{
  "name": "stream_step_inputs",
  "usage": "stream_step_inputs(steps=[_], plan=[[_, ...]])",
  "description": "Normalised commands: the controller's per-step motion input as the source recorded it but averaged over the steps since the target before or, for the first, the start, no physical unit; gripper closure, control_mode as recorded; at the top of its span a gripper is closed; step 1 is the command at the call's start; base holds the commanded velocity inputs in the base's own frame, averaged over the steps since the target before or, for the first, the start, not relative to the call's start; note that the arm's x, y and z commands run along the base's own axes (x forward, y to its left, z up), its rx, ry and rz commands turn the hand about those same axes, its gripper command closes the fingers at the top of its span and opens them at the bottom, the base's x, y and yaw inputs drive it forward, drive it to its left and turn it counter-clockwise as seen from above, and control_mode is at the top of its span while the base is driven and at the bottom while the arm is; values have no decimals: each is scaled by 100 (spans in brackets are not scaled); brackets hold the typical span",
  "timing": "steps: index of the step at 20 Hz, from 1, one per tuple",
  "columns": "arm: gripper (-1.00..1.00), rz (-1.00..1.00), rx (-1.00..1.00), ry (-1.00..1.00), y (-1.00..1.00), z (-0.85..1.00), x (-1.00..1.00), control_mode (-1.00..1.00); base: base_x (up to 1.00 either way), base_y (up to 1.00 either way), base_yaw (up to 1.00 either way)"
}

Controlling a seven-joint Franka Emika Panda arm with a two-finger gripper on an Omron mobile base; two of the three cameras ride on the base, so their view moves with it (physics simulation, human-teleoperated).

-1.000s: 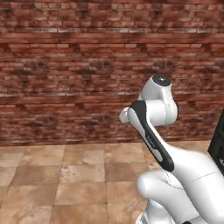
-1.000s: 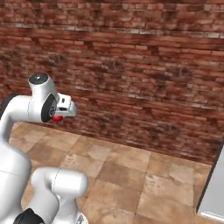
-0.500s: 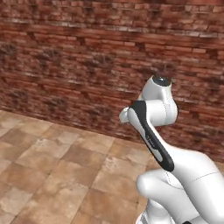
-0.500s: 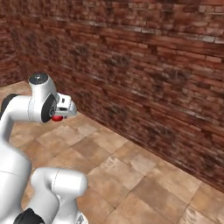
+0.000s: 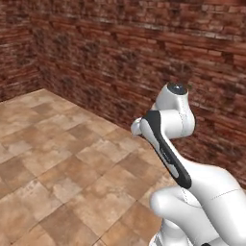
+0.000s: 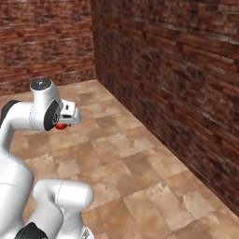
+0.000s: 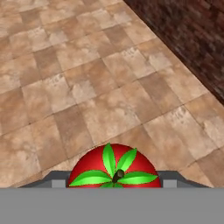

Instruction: Gather the lemon wedge and tomato from the fridge and place them on a tray on the dining counter. Then gather the fishs from the fridge and place them on the other tray.

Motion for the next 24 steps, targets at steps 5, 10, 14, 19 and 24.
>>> stream_step_inputs(steps=[5,10,14,19,24], plan=[[100,0,0,0,0,0,0,100,55,0,61],[100,0,0,0,0,0,0,100,61,0,60],[100,0,0,0,0,0,0,100,62,0,60],[100,0,0,0,0,0,0,100,65,0,60],[100,0,0,0,0,0,0,100,94,5,47]])
